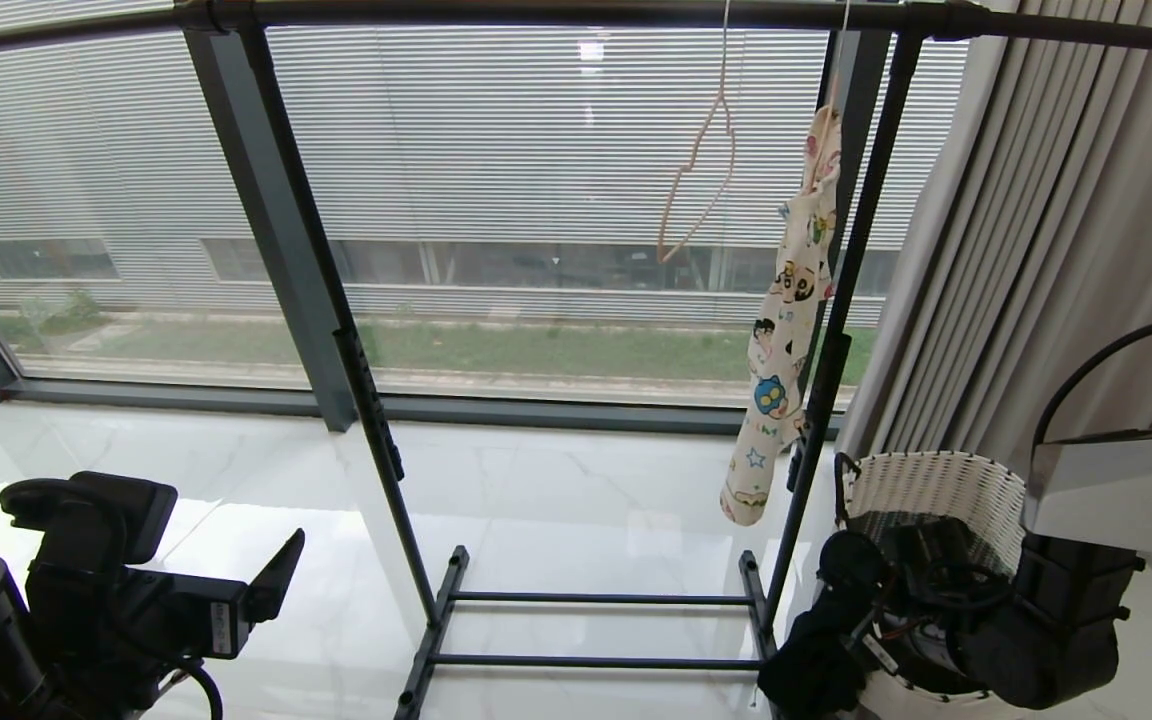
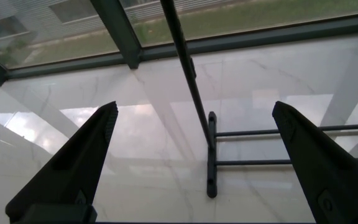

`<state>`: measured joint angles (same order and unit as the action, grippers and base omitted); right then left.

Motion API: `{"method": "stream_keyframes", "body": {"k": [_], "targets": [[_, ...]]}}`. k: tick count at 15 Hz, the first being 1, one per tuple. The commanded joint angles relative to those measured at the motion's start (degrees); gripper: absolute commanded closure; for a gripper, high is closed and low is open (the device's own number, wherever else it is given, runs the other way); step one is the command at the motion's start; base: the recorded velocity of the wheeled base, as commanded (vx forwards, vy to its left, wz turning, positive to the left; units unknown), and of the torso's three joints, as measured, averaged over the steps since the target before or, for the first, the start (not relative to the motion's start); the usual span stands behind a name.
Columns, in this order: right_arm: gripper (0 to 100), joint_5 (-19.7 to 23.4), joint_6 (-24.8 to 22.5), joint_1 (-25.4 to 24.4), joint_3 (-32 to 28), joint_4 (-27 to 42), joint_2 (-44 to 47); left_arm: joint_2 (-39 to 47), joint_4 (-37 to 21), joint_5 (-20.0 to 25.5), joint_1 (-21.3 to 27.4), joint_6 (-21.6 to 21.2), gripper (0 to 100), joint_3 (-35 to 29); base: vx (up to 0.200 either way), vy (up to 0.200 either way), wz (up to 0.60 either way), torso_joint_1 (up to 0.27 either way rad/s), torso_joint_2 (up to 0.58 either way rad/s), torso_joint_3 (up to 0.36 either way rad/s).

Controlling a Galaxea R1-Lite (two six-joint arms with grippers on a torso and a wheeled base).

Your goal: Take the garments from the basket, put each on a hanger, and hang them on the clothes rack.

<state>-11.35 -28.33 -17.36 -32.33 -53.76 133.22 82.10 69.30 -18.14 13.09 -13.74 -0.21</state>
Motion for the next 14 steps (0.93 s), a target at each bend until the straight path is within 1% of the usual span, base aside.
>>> {"method": "stream_keyframes", "body": {"k": [1,3,8,9,12,13,14], "targets": [[0,-0.2,0.1,0.2,-1.0,0.0,0.4,0.0,0.0,-0.1,0.0,0.0,0,0.0,0.0,0.0,0.0,0.0,0.0,0.0],[0,-2.4,0.1,0.0,-1.1,-0.1,1.3,0.0,0.0,-0.1,0.0,0.0,0,0.0,0.0,0.0,0.0,0.0,0.0,0.0],[0,-3.5,0.0,-0.1,-1.1,-0.1,1.7,0.0,0.0,-0.1,0.0,0.1,0,0.0,0.0,0.0,0.0,0.0,0.0,0.0],[0,-5.2,0.3,-0.2,-0.8,-1.0,1.7,0.0,0.0,-0.1,0.0,0.1,0,0.0,0.0,0.0,0.0,0.0,0.0,0.0],[0,-5.3,0.3,-0.2,1.7,-8.9,2.6,-0.2,0.0,-0.1,0.0,0.1,0,0.0,0.0,0.0,0.0,0.0,0.0,0.0],[0,-5.3,0.3,-0.2,2.1,-10.2,2.7,-0.3,0.0,-0.1,0.0,0.1,0,0.0,0.0,0.0,0.0,0.0,0.0,0.0],[0,-5.3,0.3,-0.2,3.1,-14.1,3.5,-0.4,0.0,-0.1,0.0,0.1,0,0.0,0.0,0.0,0.0,0.0,0.0,0.0]]}}
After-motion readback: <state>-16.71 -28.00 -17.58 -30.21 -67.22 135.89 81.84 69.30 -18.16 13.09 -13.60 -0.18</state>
